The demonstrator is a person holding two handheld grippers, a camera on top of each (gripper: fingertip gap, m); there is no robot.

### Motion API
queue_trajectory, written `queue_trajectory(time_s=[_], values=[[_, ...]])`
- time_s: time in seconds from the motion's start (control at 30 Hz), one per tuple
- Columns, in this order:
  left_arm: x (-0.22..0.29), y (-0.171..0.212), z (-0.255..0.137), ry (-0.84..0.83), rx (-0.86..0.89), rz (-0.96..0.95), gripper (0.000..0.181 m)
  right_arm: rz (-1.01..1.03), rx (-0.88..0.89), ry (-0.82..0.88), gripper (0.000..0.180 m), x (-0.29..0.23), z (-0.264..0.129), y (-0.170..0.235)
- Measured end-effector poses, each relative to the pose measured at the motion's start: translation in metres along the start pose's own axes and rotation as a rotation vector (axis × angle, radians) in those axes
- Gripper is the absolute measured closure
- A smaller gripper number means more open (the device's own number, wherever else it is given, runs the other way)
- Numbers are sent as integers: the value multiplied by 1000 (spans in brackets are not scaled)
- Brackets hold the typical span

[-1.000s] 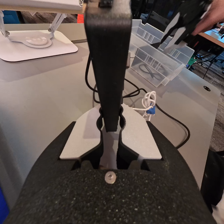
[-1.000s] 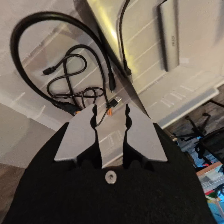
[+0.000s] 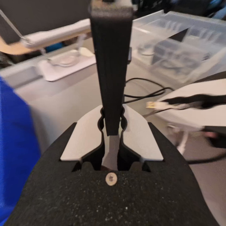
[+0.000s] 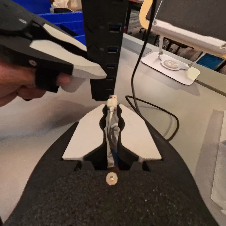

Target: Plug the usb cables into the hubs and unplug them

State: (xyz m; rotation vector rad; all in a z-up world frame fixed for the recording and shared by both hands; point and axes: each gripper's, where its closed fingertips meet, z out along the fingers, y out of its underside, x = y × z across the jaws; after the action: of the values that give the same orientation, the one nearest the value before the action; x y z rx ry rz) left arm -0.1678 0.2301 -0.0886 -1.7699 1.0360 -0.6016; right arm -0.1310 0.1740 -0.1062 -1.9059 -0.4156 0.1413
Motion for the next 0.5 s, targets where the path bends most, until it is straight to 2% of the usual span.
queue_trajectory(time_s=[0.03, 0.13, 0.27, 0.4, 0.5], values=[[-10, 0, -2, -21, 7, 11, 157, -8, 15, 4, 165, 2, -3, -2], [-18, -5, -6, 35, 52, -110, 158, -12, 58, -58, 165, 1, -20, -15], [-14, -2, -4, 46, 44, -64, 158, -50, 163, -8, 165, 42, -67, -73], [-9, 1, -1, 76, 32, -58, 158, -80, 233, 130, 165, 130, -130, -137], [-3, 3, 2, 102, 21, -84, 158, -32, 153, 231, 165, 202, -144, -132]])
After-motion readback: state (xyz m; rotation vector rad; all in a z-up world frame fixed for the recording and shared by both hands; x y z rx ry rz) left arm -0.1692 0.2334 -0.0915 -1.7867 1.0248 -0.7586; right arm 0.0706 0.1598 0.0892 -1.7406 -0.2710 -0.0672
